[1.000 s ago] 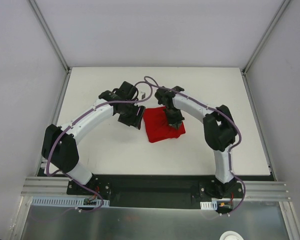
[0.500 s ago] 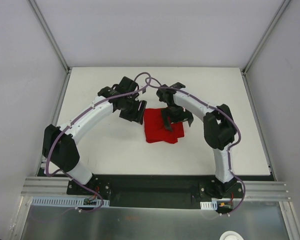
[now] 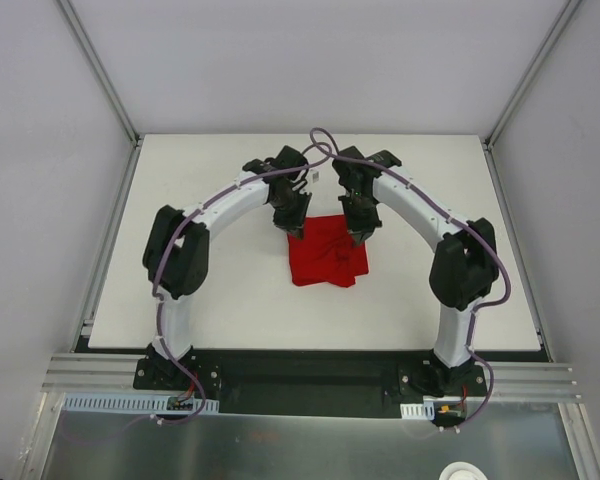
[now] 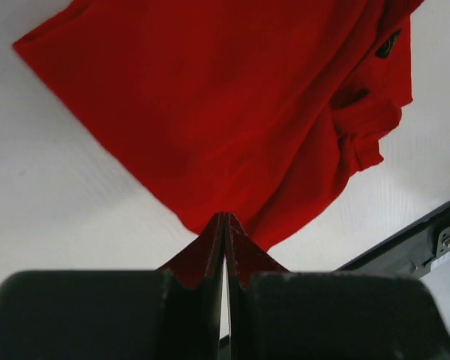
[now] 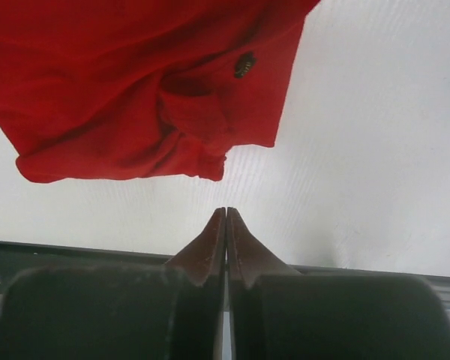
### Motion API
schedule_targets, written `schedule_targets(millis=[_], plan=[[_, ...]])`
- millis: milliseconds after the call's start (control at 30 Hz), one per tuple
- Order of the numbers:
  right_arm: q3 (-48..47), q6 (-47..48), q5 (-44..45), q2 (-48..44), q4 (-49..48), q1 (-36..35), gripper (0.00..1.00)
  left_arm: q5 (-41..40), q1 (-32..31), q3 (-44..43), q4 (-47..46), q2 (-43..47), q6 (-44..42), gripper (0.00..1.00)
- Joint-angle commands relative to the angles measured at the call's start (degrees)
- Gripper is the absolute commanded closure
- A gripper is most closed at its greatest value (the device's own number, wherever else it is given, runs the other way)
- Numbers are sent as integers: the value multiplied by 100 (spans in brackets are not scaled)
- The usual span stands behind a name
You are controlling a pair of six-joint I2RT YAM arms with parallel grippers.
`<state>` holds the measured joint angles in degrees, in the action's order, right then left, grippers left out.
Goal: Fold and stack the t-shirts
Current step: Smooth out wrinkles on the folded tshirt
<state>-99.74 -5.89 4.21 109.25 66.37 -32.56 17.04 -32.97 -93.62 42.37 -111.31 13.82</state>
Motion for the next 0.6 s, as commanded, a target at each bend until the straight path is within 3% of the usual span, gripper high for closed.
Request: schedule_targets(millis=[0, 267, 333, 367, 400, 567], plan=[[-89, 35, -368, 166, -45, -5, 99, 405, -148, -700, -71, -530, 217, 100], [438, 79, -377, 88, 25, 4, 99, 854, -376, -1273, -53, -1157, 419, 100], [631, 36, -368, 27, 34, 12, 97, 845, -560, -1229, 8, -1008, 402, 100], [701, 27, -568, 9, 34, 21, 89, 810, -622, -1133, 34, -911, 402, 100], [824, 9, -579, -26, 25, 13, 88, 758, -684, -1062, 52, -658, 402, 100], [1071, 18, -781, 61, 8, 21, 87, 406, -965, -352, 201, 160, 481, 100]])
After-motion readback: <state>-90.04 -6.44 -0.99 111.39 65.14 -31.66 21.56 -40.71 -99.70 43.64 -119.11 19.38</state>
